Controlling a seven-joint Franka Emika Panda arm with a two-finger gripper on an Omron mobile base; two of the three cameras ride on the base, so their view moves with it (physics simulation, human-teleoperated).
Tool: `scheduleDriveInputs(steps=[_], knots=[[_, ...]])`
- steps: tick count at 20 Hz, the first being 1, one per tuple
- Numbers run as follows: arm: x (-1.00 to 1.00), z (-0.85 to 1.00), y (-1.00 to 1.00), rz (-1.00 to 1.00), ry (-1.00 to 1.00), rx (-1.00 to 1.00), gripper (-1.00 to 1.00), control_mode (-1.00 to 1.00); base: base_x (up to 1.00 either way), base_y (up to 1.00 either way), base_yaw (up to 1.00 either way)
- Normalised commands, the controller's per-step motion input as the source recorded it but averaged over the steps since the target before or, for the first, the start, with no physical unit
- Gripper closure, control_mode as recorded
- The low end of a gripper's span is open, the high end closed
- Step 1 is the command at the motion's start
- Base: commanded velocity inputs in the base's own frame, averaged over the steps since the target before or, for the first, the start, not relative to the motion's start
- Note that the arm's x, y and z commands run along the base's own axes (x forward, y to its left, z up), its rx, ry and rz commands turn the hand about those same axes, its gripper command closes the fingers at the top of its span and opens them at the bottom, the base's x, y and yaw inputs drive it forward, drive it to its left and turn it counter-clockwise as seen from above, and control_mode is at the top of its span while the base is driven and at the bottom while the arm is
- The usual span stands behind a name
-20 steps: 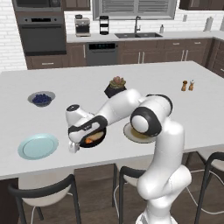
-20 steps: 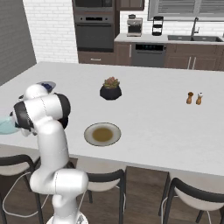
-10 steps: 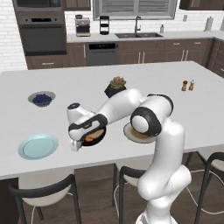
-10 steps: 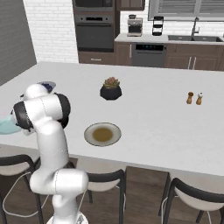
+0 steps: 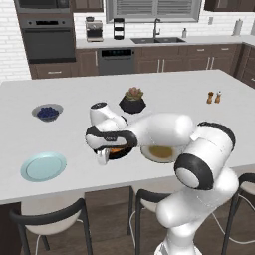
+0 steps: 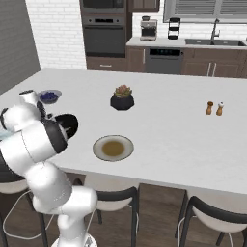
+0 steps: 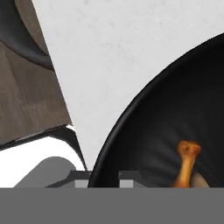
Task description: Pick the chicken drumstick and sweet potato from their plates and place them in the bowl. Then put the bowl in the fridge.
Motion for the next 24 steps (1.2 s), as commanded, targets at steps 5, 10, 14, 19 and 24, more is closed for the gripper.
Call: scheduleDriveInputs(steps=[5, 10, 14, 19, 24], knots=[[-1.0, 0.86, -0.98, 0.25, -0.02, 0.06, 1.0, -1.0, 0.0, 0.0, 0.0], [-1.0, 0.73, -0.98, 0.44, -0.08, 0.03, 1.0, -1.0, 0.0, 0.0, 0.0], [-0.89, 0.76, -0.87, 0.47, -0.01, 0.0, 1.0, -1.0, 0.0, 0.0, 0.0], [-0.43, 0.08, -0.84, 0.4, 0.0, 0.0, 1.0, -1.0, 0.0, 0.0, 0.0], [-0.96, 0.22, -0.53, 0.21, -0.01, 0.0, 1.0, -1.0, 0.0, 0.0, 0.0]])
